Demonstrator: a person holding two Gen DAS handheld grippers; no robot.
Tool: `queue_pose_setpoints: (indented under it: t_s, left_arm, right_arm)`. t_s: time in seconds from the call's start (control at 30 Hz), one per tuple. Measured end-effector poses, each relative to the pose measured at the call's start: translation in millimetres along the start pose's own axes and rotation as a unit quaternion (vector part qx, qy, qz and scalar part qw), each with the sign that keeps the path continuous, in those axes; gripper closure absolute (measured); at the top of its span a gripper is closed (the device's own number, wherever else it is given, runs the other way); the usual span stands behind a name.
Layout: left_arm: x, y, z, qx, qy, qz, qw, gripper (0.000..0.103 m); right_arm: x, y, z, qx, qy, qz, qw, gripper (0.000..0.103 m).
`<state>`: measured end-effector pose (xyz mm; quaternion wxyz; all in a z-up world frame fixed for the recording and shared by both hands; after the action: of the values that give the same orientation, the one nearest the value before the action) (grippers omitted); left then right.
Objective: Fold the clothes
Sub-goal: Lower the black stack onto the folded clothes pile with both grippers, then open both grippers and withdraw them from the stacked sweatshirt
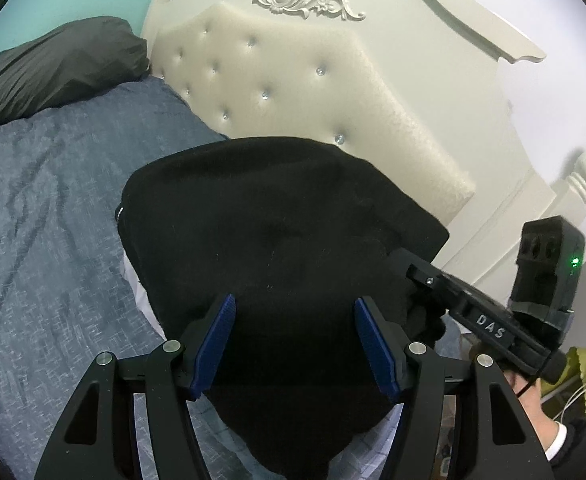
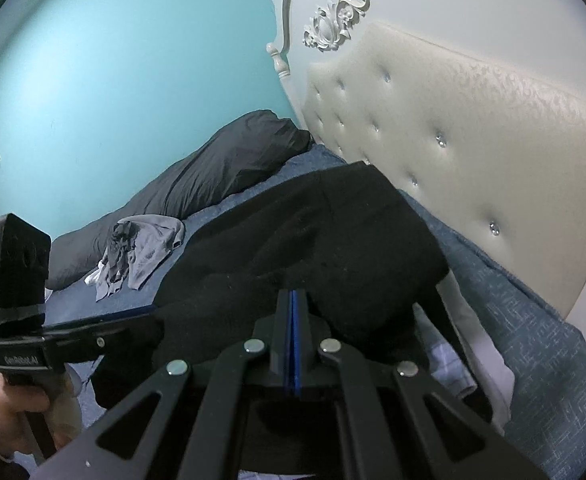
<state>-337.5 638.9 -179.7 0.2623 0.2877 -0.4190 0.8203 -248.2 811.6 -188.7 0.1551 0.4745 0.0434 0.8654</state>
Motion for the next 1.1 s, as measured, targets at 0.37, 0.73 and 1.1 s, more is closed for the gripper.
queue_pose_setpoints:
  t_s: [0.37, 0.73, 1.1]
  left_arm:
    - [-7.9, 5.1, -8.9, 0.011, 0.013, -0.005, 0.9998, 0.041]
    - [-8.2, 6.6, 27.1, 0.019, 0.004, -0.005, 0.9998, 0.041]
    - [-19.1, 30.1, 89.1, 0.043, -0.008, 0.014, 0.9990, 0.041]
  right_arm:
    - [4.2, 0.6, -2.6, -0.019, 0.006, 0.010, 1.000, 0.103]
    - [10.3, -3.6, 15.1, -0.010, -0.007, -0.025, 1.000, 0.103]
    - [4.4, -6.1, 38.7, -0.017, 0.022, -0.068, 0.997, 0.103]
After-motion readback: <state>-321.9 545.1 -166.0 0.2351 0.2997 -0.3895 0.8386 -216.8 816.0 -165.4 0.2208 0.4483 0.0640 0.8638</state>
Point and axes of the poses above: each gripper's, at about its wrist camera, not at the fingertips, and z roughly against the way its jaws point, y to its left, x to its top, the point moved 6 cm from there along -z, roughly the way its jaws point, and after that the axes turned 13 degrees about -x, right-handed, at the moved point
